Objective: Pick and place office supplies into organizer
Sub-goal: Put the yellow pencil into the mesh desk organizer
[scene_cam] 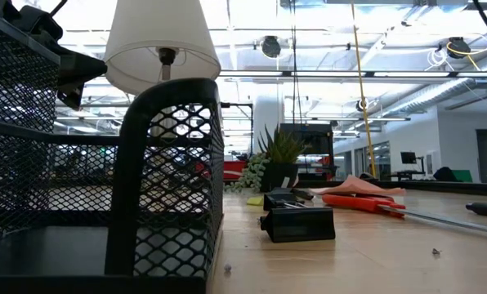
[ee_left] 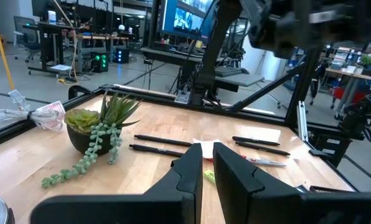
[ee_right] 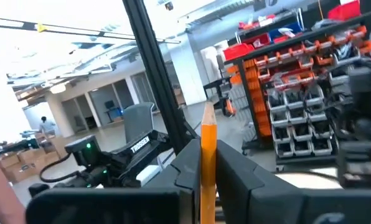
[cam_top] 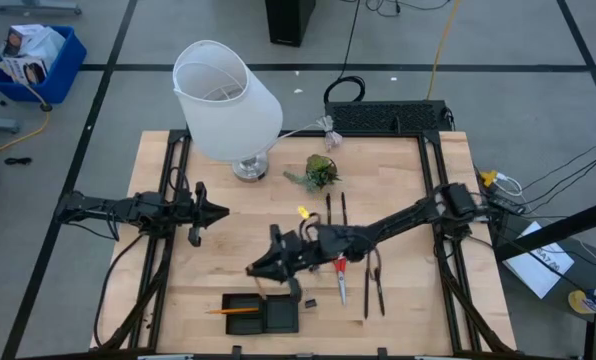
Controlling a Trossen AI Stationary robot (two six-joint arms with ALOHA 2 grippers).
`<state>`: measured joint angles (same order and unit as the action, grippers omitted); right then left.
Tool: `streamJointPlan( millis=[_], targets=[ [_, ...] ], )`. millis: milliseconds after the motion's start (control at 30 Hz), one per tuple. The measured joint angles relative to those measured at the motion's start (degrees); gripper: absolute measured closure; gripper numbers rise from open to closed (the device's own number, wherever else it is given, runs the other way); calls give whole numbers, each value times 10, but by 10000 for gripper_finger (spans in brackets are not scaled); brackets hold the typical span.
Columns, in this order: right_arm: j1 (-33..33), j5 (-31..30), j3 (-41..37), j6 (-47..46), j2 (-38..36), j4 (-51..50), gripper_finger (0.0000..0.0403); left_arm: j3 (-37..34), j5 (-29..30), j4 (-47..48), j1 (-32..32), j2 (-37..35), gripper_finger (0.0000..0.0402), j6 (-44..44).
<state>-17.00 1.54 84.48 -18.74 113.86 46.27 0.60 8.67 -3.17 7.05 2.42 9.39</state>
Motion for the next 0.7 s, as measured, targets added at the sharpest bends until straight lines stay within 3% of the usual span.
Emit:
streamJointPlan(
  millis=[300,500,700],
  targets=[
    [-1,0,120,34,108,-23,382,0,0,0,0,0,360,0],
    [1,0,126,39,127,-56,354,0,0,0,0,0,360,0],
    [2,1,126,72,127,-82,357,0,0,0,0,0,360,0]
  ],
)
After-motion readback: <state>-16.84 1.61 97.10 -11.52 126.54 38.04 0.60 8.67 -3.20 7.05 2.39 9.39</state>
